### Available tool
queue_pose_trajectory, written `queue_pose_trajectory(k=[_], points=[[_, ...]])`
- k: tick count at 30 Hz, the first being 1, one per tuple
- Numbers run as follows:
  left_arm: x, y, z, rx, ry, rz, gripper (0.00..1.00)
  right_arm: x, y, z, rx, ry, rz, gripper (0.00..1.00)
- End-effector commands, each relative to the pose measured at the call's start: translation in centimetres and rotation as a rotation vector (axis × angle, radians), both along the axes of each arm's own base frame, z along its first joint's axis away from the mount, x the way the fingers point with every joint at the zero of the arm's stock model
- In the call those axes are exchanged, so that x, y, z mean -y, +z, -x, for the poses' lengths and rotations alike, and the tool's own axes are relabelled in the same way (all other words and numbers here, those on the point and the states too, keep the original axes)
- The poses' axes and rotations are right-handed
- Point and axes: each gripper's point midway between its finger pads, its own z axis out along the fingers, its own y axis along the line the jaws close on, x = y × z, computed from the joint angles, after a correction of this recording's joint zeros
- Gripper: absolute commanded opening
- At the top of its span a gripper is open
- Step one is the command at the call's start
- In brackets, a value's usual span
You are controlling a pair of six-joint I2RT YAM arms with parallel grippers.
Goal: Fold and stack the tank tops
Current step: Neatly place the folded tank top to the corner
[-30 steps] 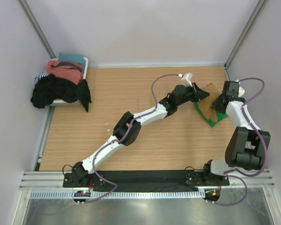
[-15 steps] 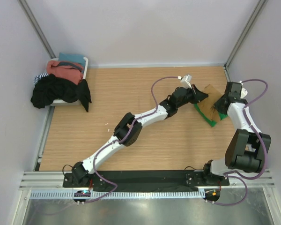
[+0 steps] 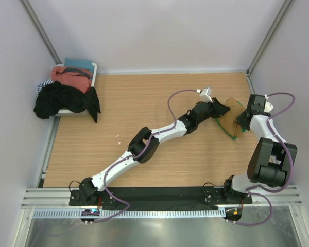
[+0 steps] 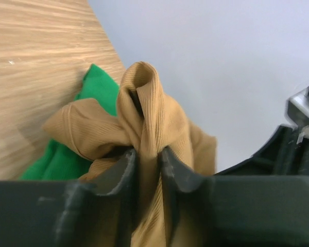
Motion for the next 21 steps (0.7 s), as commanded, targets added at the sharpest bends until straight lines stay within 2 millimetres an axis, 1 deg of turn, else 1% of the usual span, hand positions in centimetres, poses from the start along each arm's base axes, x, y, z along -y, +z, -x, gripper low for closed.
queue_pose_trajectory(k=[1,2,3,4,5,6,7,8,9,10,12,13,14,15,16,17,18,19,20,21], points=[[0.0,4.6,-0.6,0.094,0.055,0.093,0.28,1.6,-0.3,0.1,0.019,-0.075,0.028,0.01],[-0.1,5.5,-0.6,0.111,0.056,0.092,0.34,1.8,-0.3,0.2,0.020,-0.082,0.024,0.01],[-0.1,5.7,-0.6,0.116,0.055,0.086,0.41,1.8,-0.3,0.0,0.027,-0.080,0.017,0.02],[-0.3,6.2,-0.7,0.127,0.058,0.082,0.51,1.8,-0.3,-0.2,0.027,-0.078,0.012,0.04],[-0.4,6.5,-0.6,0.136,0.059,0.077,0.56,1.9,-0.5,-0.3,0.023,-0.081,0.006,0.10],[-0.7,7.4,-0.7,0.152,0.064,0.066,0.60,1.9,-0.5,-0.3,0.018,-0.082,0.002,0.15],[-0.9,7.8,-0.9,0.161,0.071,0.060,0.70,1.9,-0.6,-0.3,0.019,-0.083,0.002,0.27],[-1.2,8.2,-1.1,0.166,0.076,0.056,0.74,1.9,-0.4,-0.3,0.027,-0.085,0.005,0.31],[-1.6,9.2,-1.1,0.175,0.080,0.053,0.77,2.0,-0.2,-0.4,0.041,-0.086,0.008,0.34],[-2.0,9.5,-1.6,0.178,0.086,0.047,0.80,1.9,-0.4,-0.2,0.038,-0.088,0.008,0.38],[-3.1,10.7,-2.2,0.182,0.099,0.040,0.81,2.1,-0.1,-0.2,0.047,-0.096,0.013,0.40],[-3.5,11.5,-2.4,0.188,0.101,0.042,0.81,2.2,0.0,-0.2,0.046,-0.102,0.016,0.44],[-3.9,11.1,-2.7,0.182,0.105,0.024,0.81,2.2,0.0,-0.1,0.041,-0.102,0.017,0.48],[-4.7,13.1,-2.8,0.206,0.114,0.031,0.81,2.4,0.4,-0.3,0.046,-0.106,0.022,0.53],[-5.0,12.6,-2.9,0.203,0.116,0.009,0.81,2.5,0.5,-0.2,0.042,-0.111,0.025,0.56],[-5.3,13.8,-2.9,0.221,0.121,0.014,0.81,2.7,0.8,-0.3,0.049,-0.118,0.030,0.61],[-5.6,13.8,-2.8,0.225,0.124,-0.007,0.81,2.7,1.4,-0.4,0.064,-0.118,0.033,0.69],[-6.1,15.3,-2.6,0.253,0.131,-0.014,0.81,2.8,1.7,-0.4,0.071,-0.121,0.037,0.71],[-6.3,14.8,-2.5,0.249,0.129,-0.041,0.81,2.9,2.0,-0.4,0.074,-0.127,0.044,0.72],[-6.5,15.0,-2.4,0.252,0.132,-0.050,0.81,3.2,2.8,-0.7,0.091,-0.133,0.053,0.76]])
